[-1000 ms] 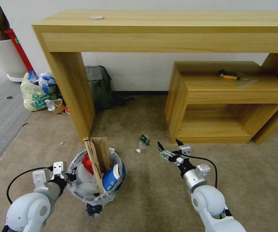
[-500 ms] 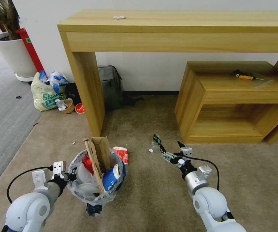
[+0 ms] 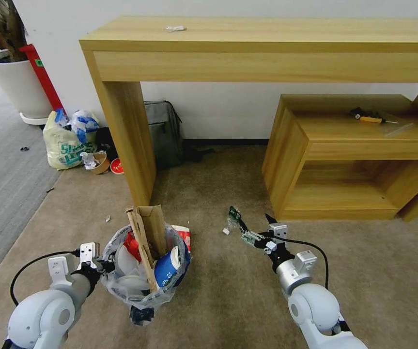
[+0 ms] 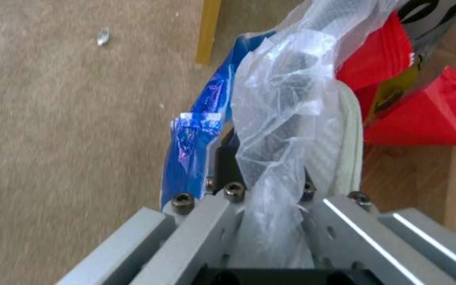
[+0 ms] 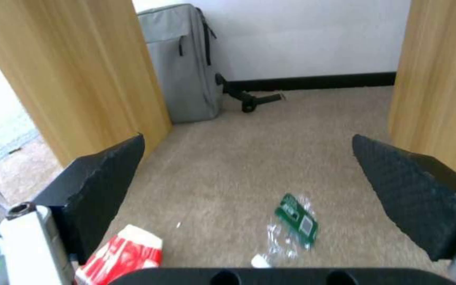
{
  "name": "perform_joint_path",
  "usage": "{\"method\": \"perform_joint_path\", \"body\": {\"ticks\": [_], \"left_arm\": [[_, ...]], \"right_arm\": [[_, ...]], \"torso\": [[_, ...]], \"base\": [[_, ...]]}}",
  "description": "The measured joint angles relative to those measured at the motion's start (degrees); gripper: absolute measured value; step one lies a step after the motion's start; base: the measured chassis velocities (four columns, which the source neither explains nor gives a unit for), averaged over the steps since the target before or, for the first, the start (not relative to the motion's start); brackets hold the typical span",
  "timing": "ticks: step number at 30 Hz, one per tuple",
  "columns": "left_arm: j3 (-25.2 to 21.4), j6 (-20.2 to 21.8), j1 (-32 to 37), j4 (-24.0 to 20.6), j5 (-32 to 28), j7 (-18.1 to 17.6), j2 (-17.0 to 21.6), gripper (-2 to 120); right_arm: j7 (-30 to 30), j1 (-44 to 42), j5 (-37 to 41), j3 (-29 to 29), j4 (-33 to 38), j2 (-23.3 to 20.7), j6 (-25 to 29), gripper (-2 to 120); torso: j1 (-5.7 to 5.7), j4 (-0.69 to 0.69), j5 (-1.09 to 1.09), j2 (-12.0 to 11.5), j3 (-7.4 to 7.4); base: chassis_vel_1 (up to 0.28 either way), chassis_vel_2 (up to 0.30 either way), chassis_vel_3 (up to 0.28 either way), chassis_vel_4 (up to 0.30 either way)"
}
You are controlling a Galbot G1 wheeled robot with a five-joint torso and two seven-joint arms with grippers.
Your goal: Pick up the trash bin and place the garbage on the floor into it.
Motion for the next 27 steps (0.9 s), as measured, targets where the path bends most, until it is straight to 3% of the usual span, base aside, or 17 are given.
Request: {"method": "perform_joint_path", "body": {"ticks": [7,15,18,27], "left_arm": [[-0.19,0.00,0.07,0.00,0.03,0.14,-0.17,0],[-0.64,0.00,0.56,-0.59,0.07,0.29,-0.17,0],[-0.68,0.00,0.74,-0.77,0.11,0.29,-0.17,0],[-0.47,0.00,0.82,-0.99,0.24,-0.18,-0.12,0]], "right_arm": [[1.92,1.15,0.55,-0.30,-2.19,-0.13,-2.27,100],[3.48,7.58,3.40,-1.22,-14.62,-1.53,-8.28,100],[5.94,11.62,7.40,-3.78,-19.57,-1.75,-12.48,100],[13.06,22.48,9.68,-11.22,-30.92,0.19,-16.21,100]], "torso": [[0.01,0.00,0.00,0.00,0.01],[0.00,0.01,0.02,0.00,-0.01],[0.00,0.00,-0.01,0.00,0.00],[0.01,0.01,-0.01,0.00,0.00]], "base": [[-0.130,0.126,0.127,-0.122],[-0.010,0.005,0.005,-0.008],[0.000,0.000,0.000,0.000],[0.000,0.000,0.000,0.000]]}}
